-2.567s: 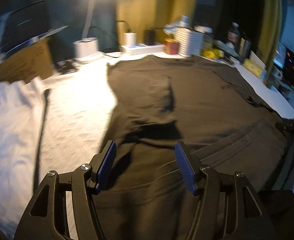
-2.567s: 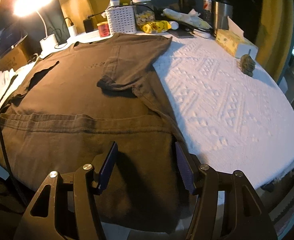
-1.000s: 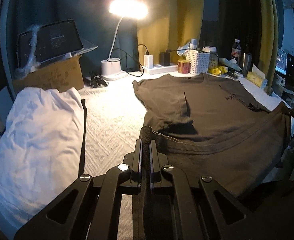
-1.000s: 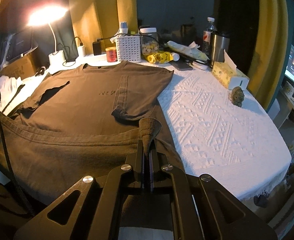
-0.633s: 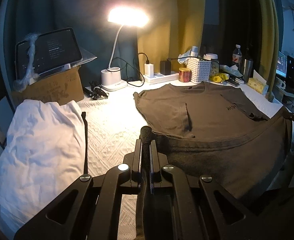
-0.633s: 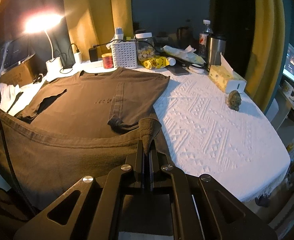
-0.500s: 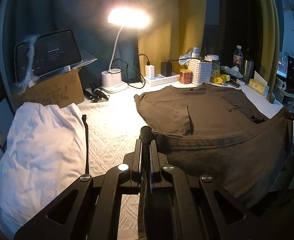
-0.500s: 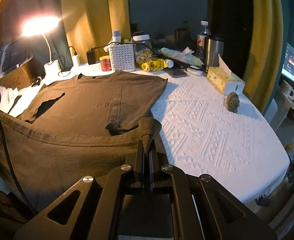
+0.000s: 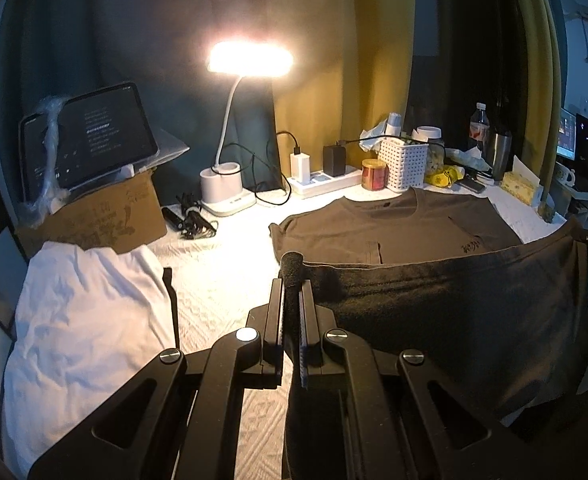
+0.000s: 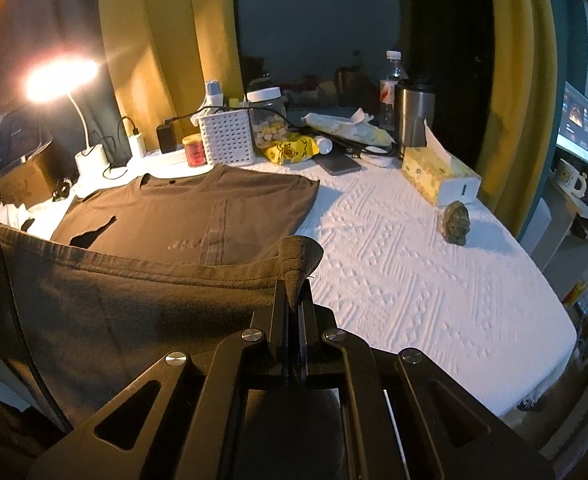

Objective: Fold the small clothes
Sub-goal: 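Carry the held hem with both grippers up and over toward the collar, then lower the hem onto the collar end and open both grippers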

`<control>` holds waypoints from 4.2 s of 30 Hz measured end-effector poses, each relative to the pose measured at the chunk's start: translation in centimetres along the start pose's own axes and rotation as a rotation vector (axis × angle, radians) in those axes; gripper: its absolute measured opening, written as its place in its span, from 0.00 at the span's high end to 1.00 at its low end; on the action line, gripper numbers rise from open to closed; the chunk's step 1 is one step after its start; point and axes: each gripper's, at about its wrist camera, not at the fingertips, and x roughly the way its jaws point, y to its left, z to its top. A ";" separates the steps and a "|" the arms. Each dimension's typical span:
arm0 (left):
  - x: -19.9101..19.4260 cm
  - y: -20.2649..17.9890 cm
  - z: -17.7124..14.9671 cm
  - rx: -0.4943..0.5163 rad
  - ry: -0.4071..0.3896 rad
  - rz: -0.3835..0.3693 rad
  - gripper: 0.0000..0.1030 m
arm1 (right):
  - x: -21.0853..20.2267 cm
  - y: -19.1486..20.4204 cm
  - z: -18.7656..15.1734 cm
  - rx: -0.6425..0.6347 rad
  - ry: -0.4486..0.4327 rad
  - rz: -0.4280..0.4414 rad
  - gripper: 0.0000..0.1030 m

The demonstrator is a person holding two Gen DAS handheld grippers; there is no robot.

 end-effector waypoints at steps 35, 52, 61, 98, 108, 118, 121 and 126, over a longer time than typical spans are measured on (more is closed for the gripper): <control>4.7 0.9 7.9 0.000 -0.139 0.007 0.96 | 3.6 -0.8 10.0 -0.001 -0.123 -0.019 0.96; 8.3 1.1 10.7 0.014 -0.148 0.039 0.96 | 8.1 -1.8 14.1 -0.005 -0.164 -0.009 0.96; 11.5 1.5 12.0 0.020 -0.135 0.051 0.96 | 11.9 -1.9 15.7 -0.021 -0.151 -0.014 0.96; 28.1 3.5 10.7 0.041 0.098 0.054 0.96 | 29.5 0.5 16.3 -0.119 0.057 -0.106 0.96; 30.5 4.1 9.4 0.054 0.196 0.069 0.96 | 31.5 -0.8 15.4 -0.094 0.145 -0.161 0.66; 30.3 6.2 9.3 -0.021 0.257 0.148 0.94 | 30.1 -2.0 15.1 -0.069 0.138 -0.192 0.60; 28.9 6.6 9.2 -0.031 0.256 0.144 0.94 | 29.3 -2.2 15.2 -0.065 0.137 -0.194 0.60; 26.7 7.2 8.6 -0.074 0.257 0.131 0.94 | 26.9 -2.6 14.3 -0.065 0.139 -0.202 0.60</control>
